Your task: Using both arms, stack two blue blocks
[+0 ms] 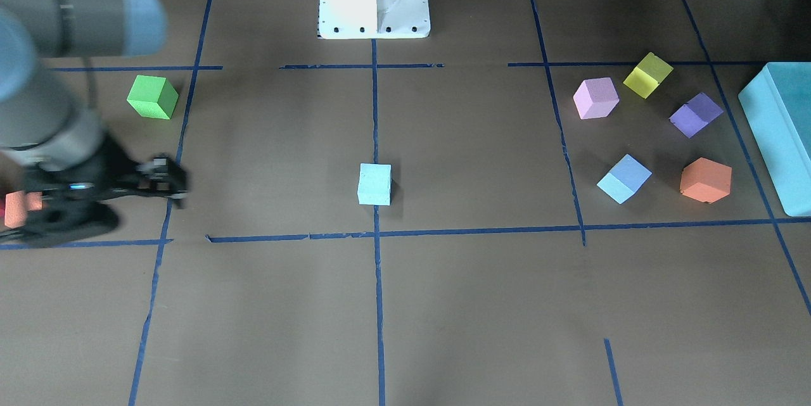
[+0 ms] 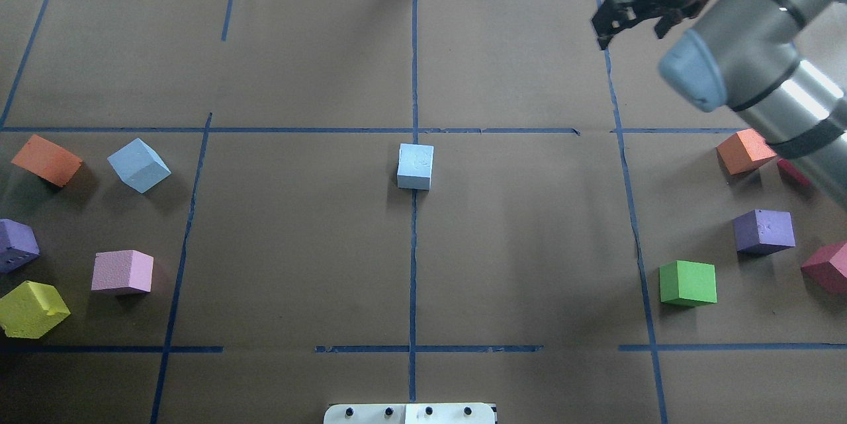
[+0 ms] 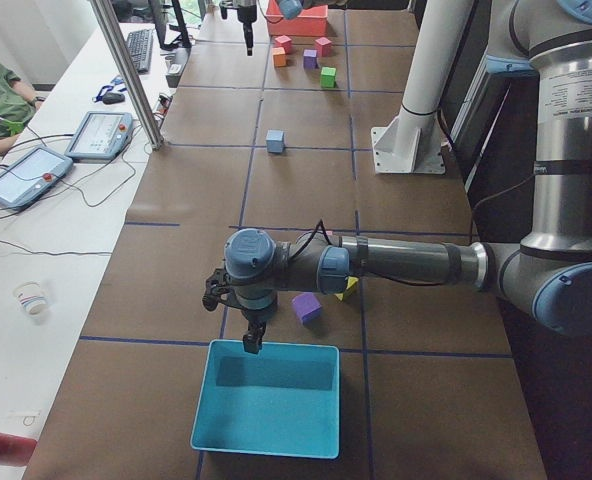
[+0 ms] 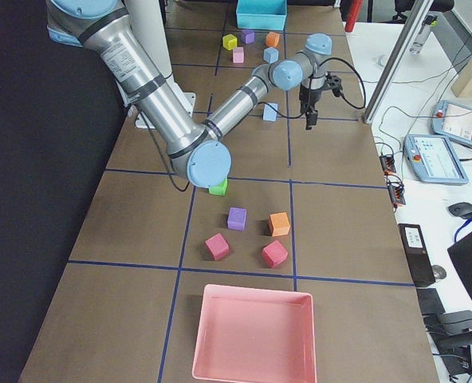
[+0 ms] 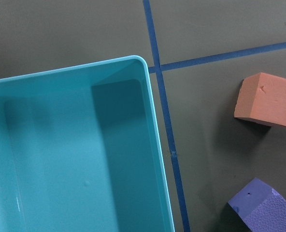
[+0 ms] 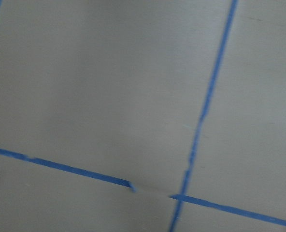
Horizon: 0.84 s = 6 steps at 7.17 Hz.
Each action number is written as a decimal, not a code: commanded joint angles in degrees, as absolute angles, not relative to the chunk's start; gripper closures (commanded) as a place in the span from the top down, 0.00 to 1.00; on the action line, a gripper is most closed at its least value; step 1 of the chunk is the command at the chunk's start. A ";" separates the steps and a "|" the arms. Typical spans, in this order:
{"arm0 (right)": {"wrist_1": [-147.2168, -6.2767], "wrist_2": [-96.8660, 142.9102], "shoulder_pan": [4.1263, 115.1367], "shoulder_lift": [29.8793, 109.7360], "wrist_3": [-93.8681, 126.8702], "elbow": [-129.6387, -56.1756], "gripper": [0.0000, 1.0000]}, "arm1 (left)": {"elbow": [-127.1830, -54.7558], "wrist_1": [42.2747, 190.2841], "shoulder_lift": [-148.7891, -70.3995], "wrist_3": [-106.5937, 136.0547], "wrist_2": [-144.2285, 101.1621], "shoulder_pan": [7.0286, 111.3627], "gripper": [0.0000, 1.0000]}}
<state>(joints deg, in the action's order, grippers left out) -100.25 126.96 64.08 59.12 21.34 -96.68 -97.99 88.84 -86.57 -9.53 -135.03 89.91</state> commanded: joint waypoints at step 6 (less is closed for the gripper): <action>-96.61 131.48 90.61 98.92 -18.28 -99.84 1.00 | -103.26 93.59 -92.28 -0.79 -140.36 83.26 1.00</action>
<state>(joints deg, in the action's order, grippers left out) -98.16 131.46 88.77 92.86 -16.94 -99.55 -101.99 91.44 -91.99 -1.41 -140.28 86.38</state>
